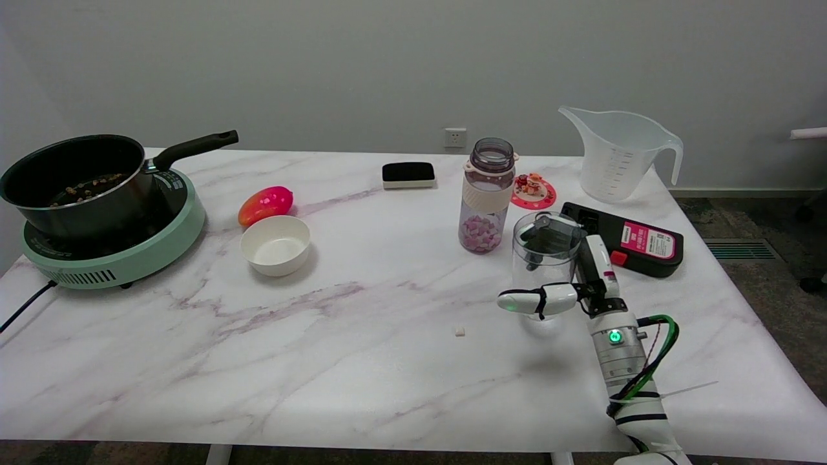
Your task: Place the measuring cup onto the table.
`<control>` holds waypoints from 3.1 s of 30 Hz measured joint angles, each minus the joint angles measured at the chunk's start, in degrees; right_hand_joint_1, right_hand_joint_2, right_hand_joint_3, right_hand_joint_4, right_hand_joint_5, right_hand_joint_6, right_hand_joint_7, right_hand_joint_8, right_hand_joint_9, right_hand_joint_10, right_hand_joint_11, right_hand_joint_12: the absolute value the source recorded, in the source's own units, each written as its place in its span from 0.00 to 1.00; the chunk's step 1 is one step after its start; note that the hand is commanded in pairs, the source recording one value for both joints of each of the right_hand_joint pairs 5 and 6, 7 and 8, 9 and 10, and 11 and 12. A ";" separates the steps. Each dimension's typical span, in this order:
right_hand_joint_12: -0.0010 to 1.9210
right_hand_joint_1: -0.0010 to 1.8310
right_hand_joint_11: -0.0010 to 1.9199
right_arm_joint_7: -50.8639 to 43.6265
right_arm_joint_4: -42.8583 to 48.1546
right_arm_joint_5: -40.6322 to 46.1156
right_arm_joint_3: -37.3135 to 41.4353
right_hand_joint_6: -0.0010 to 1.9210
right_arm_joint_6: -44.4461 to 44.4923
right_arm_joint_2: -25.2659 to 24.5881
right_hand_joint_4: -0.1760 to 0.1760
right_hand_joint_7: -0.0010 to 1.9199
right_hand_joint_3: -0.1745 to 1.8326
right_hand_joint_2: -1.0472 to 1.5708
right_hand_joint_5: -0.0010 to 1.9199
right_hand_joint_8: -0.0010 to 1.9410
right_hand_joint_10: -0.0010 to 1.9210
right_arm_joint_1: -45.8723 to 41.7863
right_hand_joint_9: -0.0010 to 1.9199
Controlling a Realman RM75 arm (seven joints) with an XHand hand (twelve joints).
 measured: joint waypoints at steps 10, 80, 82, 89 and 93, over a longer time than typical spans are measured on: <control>0.76 0.60 0.76 -0.03 -3.13 -0.79 -0.48 1.00 1.59 -1.15 0.50 1.00 0.24 1.00 1.00 0.99 0.87 0.64 0.88; 0.51 0.59 0.51 1.50 -9.33 -1.47 -0.74 0.19 6.15 -1.88 0.50 0.50 0.46 0.13 0.19 0.50 0.51 1.39 0.51; 0.51 0.59 0.51 1.56 -9.40 -1.46 -0.69 0.19 6.15 -1.84 0.50 0.51 0.45 0.13 0.19 0.50 0.52 1.39 0.52; 0.52 0.59 0.52 1.82 -9.72 -1.45 -0.42 0.18 6.15 -1.69 0.50 0.50 0.42 0.13 0.18 0.49 0.50 1.39 0.50; 0.37 0.58 0.37 1.99 -10.00 -1.36 -0.22 0.17 6.14 -1.33 0.50 0.41 0.42 0.13 0.17 0.41 0.35 1.39 0.35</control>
